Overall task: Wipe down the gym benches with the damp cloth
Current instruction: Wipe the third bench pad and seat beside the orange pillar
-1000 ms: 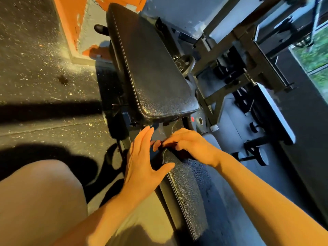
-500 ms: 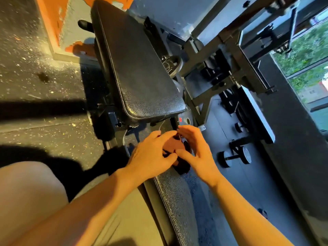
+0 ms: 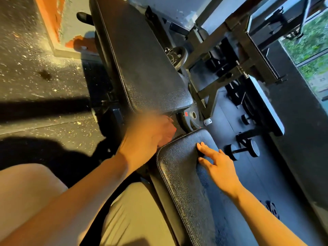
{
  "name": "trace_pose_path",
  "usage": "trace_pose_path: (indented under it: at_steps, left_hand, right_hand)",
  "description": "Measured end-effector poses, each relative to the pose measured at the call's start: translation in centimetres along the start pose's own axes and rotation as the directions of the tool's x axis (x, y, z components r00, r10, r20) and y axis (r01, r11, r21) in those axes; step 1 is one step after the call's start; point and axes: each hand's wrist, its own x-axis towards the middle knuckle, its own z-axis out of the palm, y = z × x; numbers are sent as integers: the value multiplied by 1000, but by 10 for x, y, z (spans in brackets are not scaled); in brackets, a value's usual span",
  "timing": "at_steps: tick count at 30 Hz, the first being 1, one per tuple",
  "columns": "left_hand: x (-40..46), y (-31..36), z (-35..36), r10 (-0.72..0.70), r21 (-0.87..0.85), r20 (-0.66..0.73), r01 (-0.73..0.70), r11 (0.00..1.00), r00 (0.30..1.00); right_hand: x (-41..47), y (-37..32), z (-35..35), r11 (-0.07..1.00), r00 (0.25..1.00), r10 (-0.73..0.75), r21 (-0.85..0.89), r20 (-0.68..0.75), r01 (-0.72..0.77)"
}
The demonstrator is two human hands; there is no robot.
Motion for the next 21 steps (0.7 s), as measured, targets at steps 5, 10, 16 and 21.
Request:
trace_pose_path:
  at_steps: [5,10,16,21]
  left_hand:
    - [16,-14,6,-21,-291,356,132,948,934]
    - [21,-18,-10,-47,-375,446,234,897,894]
    - [23,-26,5,-46,-411,365,205,888,930]
    - [38,-22,31,-3,-426,348,161,890,938]
  right_hand:
    - [3,1,-4,1000,998,4,29,66,-6]
    - [1,6,-8,988,995,24,149,101,-39]
    - [5,4,-12,999,984,4,48,179,-13]
    - [9,6,-17,994,977,18,100,211,-40]
